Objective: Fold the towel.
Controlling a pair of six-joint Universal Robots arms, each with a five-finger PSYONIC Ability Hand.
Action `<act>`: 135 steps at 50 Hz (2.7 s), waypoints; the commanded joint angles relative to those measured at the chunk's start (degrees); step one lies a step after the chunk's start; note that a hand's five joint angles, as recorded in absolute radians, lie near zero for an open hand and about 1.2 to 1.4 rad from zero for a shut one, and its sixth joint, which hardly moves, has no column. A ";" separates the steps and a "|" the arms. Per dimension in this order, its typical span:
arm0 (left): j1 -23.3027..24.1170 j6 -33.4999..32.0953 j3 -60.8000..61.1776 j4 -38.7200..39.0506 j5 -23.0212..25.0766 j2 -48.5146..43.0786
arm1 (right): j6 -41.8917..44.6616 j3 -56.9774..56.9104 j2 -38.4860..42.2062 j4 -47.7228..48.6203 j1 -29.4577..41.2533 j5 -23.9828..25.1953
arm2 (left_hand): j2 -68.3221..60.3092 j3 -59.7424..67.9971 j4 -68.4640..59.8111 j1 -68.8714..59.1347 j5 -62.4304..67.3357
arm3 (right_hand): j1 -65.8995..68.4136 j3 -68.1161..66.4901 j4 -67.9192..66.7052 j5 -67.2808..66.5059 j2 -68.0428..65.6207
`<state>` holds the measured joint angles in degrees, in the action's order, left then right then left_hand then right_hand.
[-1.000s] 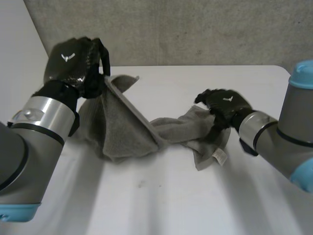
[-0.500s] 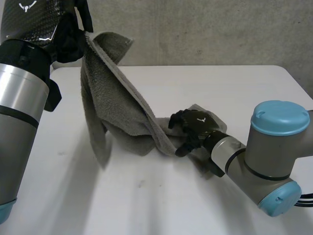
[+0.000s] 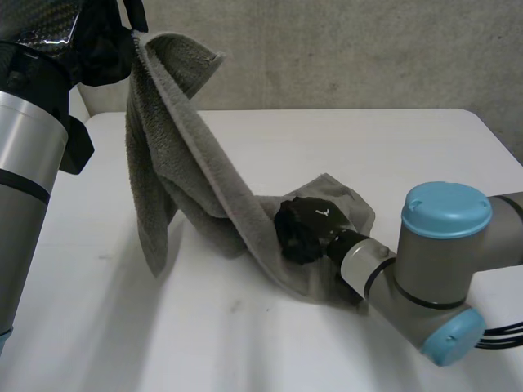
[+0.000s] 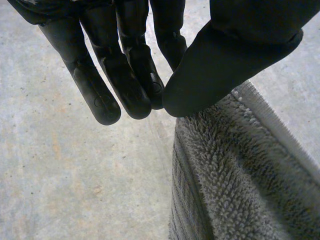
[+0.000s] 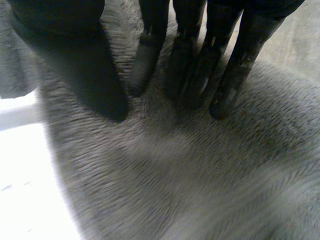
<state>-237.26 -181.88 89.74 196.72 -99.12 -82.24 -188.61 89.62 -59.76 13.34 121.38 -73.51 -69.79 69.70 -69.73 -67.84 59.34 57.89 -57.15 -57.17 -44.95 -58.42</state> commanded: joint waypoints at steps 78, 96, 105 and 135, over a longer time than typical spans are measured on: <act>-5.22 1.80 6.06 0.51 -1.86 -3.19 | 28.12 11.90 -2.38 -0.42 -11.87 2.14 | -10.21 10.30 -10.27 -12.16 10.66 | -6.93 6.19 6.21 3.99 7.46; -5.22 1.71 6.33 0.51 -1.78 -3.19 | 27.95 11.02 -2.12 0.20 -12.14 2.23 | -10.21 10.30 -10.27 -12.16 10.66 | 21.99 -22.73 -22.71 -24.93 -21.46; -6.01 1.62 6.15 0.42 -1.69 -3.89 | 26.02 4.18 -3.43 0.02 -15.55 1.62 | -10.21 10.30 -10.27 -12.16 10.66 | 22.11 -22.85 -22.83 -25.05 -21.58; -11.55 -8.48 7.82 -15.84 2.44 -12.48 | 52.11 -15.52 -19.55 -45.15 -27.09 9.18 | -10.21 10.30 -10.27 -12.16 10.66 | 22.11 -22.85 -22.83 -25.05 -21.58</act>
<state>-248.84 -187.07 96.83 183.24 -98.02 -88.14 -141.02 73.96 -85.08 -29.13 92.19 -62.59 -69.80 69.71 -69.74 -67.85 59.34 60.48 -68.06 -68.56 -52.58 -66.97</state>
